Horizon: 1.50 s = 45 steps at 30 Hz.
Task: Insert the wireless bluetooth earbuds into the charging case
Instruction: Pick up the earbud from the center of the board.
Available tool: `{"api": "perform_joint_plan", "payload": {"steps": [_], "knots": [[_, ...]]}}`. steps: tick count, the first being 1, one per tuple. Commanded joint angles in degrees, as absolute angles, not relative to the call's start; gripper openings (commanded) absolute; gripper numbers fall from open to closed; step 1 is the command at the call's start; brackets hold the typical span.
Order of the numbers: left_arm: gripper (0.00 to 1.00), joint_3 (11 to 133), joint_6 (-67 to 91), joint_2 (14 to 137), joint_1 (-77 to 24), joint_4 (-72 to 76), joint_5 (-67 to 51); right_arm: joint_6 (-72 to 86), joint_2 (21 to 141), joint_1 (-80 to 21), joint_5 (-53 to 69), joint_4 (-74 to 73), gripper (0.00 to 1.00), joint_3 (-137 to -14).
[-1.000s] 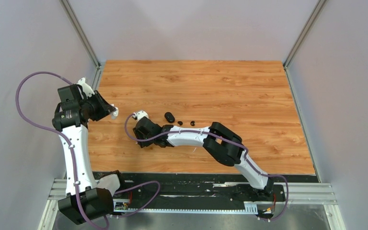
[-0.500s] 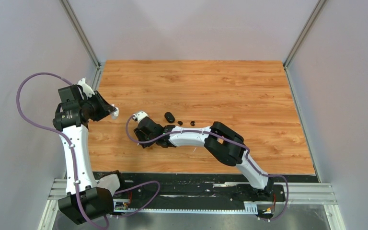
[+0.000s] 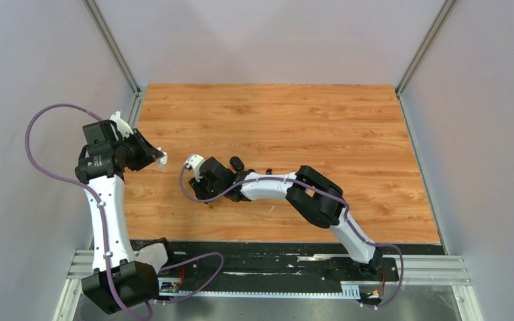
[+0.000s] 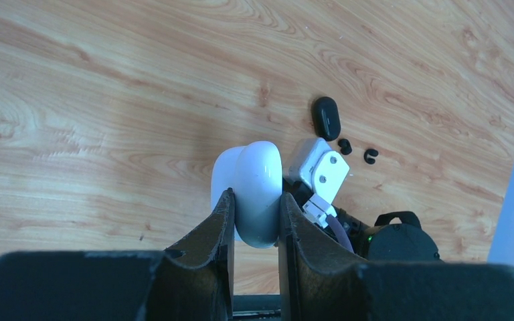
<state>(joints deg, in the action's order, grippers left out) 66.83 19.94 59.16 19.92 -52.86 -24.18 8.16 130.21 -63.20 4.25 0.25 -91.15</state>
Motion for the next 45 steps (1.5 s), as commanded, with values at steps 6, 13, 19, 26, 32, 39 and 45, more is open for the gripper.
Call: {"api": "perform_joint_plan", "payload": {"steps": [6, 13, 19, 26, 32, 39, 45], "knots": [[0.0, 66.43, 20.83, 57.14, 20.33, -51.19, -25.63, 0.55, 131.84, -62.45, 9.7, -1.27, 0.28, -89.49], [0.0, 65.99, 20.83, 56.79, 20.37, -51.32, -25.63, -9.17, 132.12, -62.58, 13.05, 1.49, 0.34, -88.91], [0.0, 65.7, 20.78, 56.6, 20.4, -51.24, -25.52, -15.92, 132.69, -62.51, 15.39, 2.46, 0.31, -89.22], [0.0, 65.54, 20.82, 56.34, 20.43, -51.13, -25.5, -16.32, 132.8, -62.45, 15.57, 2.74, 0.26, -88.56], [0.0, 65.33, 20.59, 56.08, 20.39, -51.5, -25.52, -20.62, 132.56, -61.69, 17.73, 4.09, 0.39, -87.78], [0.0, 65.26, 20.43, 56.07, 20.39, -51.46, -25.42, -29.86, 130.56, -57.75, 30.5, 3.79, 0.48, -87.18], [0.0, 65.13, 20.65, 56.41, 20.43, -50.98, -25.61, -30.54, 132.0, -57.35, 35.71, 0.8, 0.44, -90.1]]}}
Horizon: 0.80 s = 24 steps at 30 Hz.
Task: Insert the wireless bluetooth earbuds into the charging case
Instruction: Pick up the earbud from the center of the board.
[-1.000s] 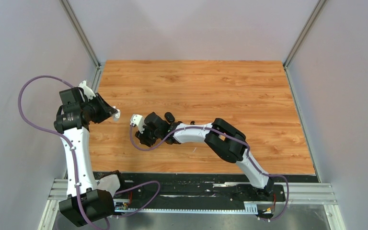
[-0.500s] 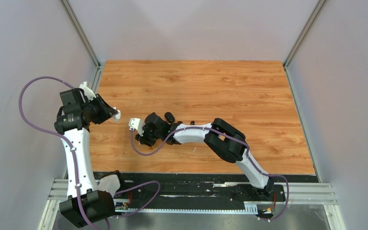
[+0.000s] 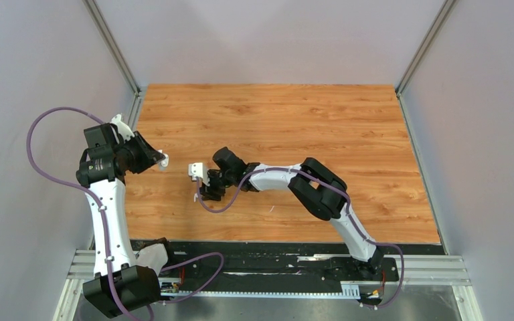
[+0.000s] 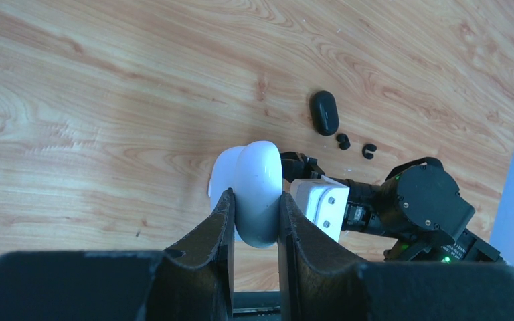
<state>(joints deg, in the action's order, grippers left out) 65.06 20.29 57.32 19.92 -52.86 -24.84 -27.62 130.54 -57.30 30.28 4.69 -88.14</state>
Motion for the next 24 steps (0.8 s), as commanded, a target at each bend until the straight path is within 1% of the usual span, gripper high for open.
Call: {"api": "perform_joint_plan", "payload": {"steps": [1, 10, 14, 17, 21, 24], "knots": [[0.0, 65.15, 20.68, 56.55, 20.41, -50.91, -25.63, -30.1, 132.42, -57.31, 35.88, 0.64, 0.44, -90.74], [0.0, 65.15, 21.01, 57.29, 20.39, -50.28, -25.82, -25.33, 136.85, -57.31, 37.39, -4.05, 0.42, -98.03], [0.0, 65.4, 20.78, 57.46, 20.39, -50.34, -25.67, -24.09, 137.94, -57.3, 36.71, -5.06, 0.36, -99.47], [0.0, 65.31, 20.74, 57.48, 20.42, -50.38, -25.66, -24.23, 137.99, -57.31, 37.09, -5.39, 0.33, -99.09], [0.0, 65.03, 20.74, 57.31, 20.43, -50.22, -25.66, -24.56, 138.07, -57.3, 37.88, -6.24, 0.25, -98.91], [0.0, 64.61, 20.74, 57.22, 20.42, -50.11, -25.65, -24.95, 137.9, -57.31, 39.33, -6.59, 0.25, -98.62]]}}
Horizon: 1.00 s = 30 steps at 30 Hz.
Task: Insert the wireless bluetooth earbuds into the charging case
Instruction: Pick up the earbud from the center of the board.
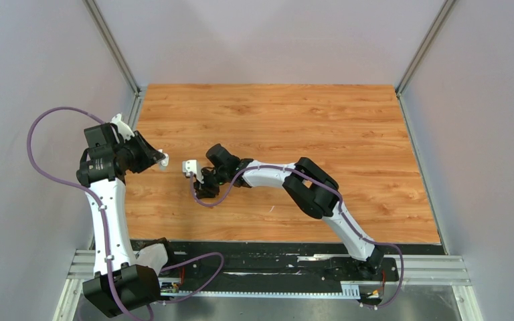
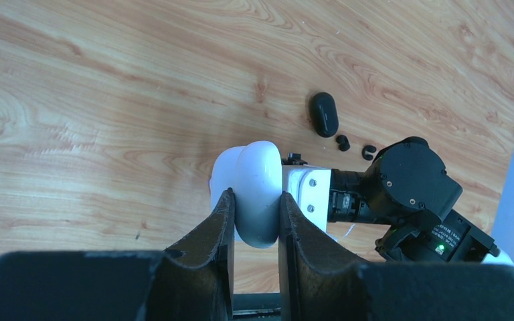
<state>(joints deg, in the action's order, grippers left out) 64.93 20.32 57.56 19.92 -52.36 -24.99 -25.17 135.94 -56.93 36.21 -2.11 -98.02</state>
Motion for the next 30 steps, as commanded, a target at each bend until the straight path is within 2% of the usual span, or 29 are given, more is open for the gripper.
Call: {"api": "perform_joint_plan", "payload": {"steps": [1, 5, 7, 11, 15, 19, 22, 30], "knots": [[0.0, 64.52, 20.74, 57.17, 20.4, -50.06, -25.62, -25.0, 137.94, -57.3, 39.78, -6.63, 0.25, -98.61], [0.0, 64.25, 20.67, 57.06, 20.48, -50.04, -25.59, -25.03, 138.86, -57.57, 40.28, -7.25, 0.3, -99.81], [0.0, 64.29, 20.56, 57.1, 20.5, -50.07, -25.58, -25.05, 139.52, -57.57, 40.95, -8.07, 0.29, -100.79], [0.0, 64.3, 20.48, 57.13, 20.5, -50.22, -25.61, -25.04, 140.43, -57.74, 41.55, -9.08, 0.22, -102.11], [0.0, 64.09, 20.28, 57.13, 20.48, -50.33, -25.58, -24.96, 140.28, -57.77, 41.04, -9.25, 0.03, -102.01], [0.0, 63.63, 20.01, 57.17, 20.54, -50.14, -25.57, -24.86, 137.35, -57.74, 37.81, -9.07, 0.0, -100.11], [0.0, 63.28, 19.8, 57.4, 20.48, -50.02, -25.87, -24.83, 131.17, -57.63, 33.15, -6.9, 0.0, -95.56], [0.0, 62.3, 20.94, 61.11, 20.11, -49.9, -31.9, -24.37, 101.05, -57.3, 18.36, 12.06, 0.0, -72.1]]}}
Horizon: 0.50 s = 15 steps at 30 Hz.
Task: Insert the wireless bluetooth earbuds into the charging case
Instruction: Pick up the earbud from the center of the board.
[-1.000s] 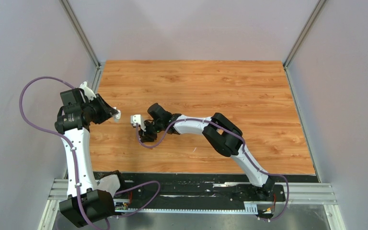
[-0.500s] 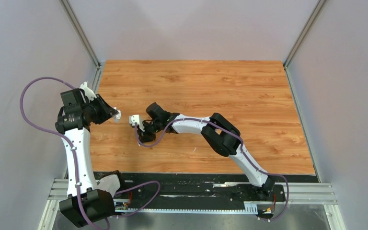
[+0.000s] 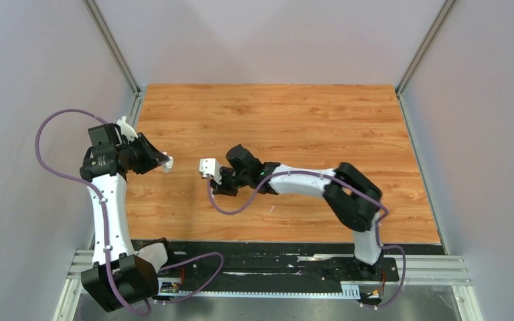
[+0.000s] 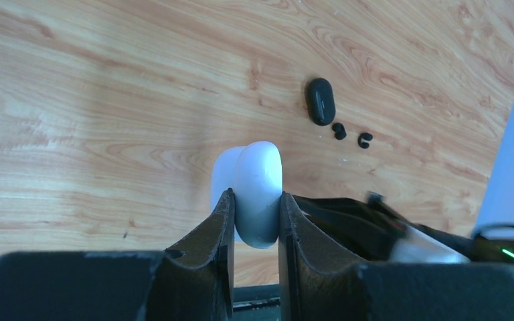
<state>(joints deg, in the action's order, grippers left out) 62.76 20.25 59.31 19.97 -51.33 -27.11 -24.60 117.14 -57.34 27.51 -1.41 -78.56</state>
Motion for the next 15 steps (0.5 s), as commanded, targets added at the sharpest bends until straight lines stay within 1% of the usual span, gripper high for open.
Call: {"api": "perform_joint_plan", "payload": {"steps": [1, 5, 8, 11, 15], "knots": [[0.0, 62.31, 21.24, 61.53, 19.57, -49.7, -32.87, -25.24, 97.65, -57.32, 17.01, 14.34, 0.0, -69.85], [0.0, 62.66, 24.02, 63.62, 15.43, -47.55, -38.62, -31.5, 86.87, -57.57, 12.58, 22.52, 0.0, -62.35], [0.0, 63.04, 27.93, 65.75, 11.63, -43.09, -43.76, -40.15, 81.52, -58.11, 12.37, 28.98, 0.0, -58.14], [0.0, 63.72, 30.34, 67.87, 7.61, -39.9, -49.99, -48.23, 78.38, -59.1, 13.18, 35.82, 0.0, -54.28], [0.0, 64.01, 34.79, 70.01, 4.46, -35.43, -57.3, -59.13, 78.75, -61.12, 13.64, 45.66, 0.0, -49.15]]}}
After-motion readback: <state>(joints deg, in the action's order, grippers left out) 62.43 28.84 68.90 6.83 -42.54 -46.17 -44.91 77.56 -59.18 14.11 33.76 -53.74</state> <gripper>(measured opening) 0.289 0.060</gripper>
